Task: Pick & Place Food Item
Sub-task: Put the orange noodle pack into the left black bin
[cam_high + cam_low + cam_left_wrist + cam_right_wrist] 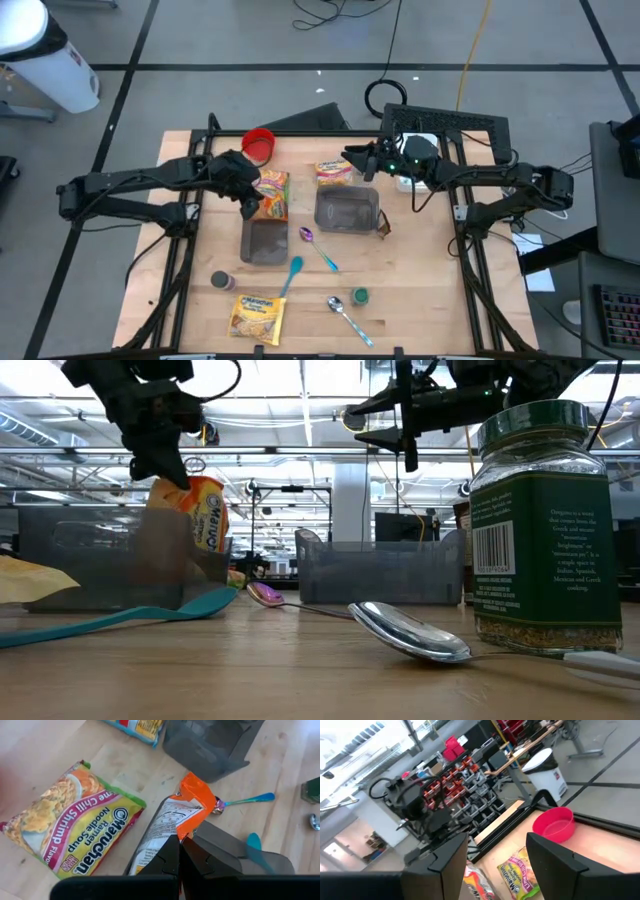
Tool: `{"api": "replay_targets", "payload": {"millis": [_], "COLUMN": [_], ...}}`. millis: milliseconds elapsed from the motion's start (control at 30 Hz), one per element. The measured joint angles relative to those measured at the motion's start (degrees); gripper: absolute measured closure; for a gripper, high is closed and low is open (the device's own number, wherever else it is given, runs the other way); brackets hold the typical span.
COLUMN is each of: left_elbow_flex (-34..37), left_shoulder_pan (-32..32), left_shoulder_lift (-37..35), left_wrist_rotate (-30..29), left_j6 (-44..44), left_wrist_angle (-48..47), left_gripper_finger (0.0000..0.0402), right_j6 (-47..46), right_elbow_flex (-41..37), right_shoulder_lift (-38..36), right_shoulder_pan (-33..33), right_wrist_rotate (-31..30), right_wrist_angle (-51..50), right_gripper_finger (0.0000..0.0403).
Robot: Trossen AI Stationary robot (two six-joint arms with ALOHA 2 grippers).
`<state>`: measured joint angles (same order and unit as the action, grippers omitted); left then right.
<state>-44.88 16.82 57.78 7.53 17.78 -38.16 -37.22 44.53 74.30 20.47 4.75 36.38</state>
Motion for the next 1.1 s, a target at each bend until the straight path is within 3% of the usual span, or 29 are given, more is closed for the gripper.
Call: {"api": "replay_targets", "payload": {"millis": [167,400,767,1100], "left_elbow_flex": [0.0,0.5,7.2,7.6], "left_shoulder_pan": [0.0,0.0,0.0,0.0], "left_shoulder_lift": [1.2,0.5,0.1,0.1], "left_wrist_rotate": [0.0,0.0,1.8,0.8], "left_j6": [0.1,0.4,2.3,2.2], "left_wrist_angle": [0.8,1.0,8.1,10.5], "left_gripper_finger": [0.0401,0.0401,0.0400,0.0399], "right_j6": [-0.6,-0.4,0.0,-0.8], "right_elbow_flex": [0.0,0.0,0.0,0.0], "right_shoulder_lift": [0.0,0.0,0.0,0.0], "right_shoulder_pan": [1.7,2.0,2.0,2.0], "right_wrist_rotate": [2.9,2.9,2.9,2.8], "right_wrist_angle": [-0.6,-2.2,-2.4,-2.4], "right_gripper_finger": [0.0206,0.0206,0.0206,0.0206]}}
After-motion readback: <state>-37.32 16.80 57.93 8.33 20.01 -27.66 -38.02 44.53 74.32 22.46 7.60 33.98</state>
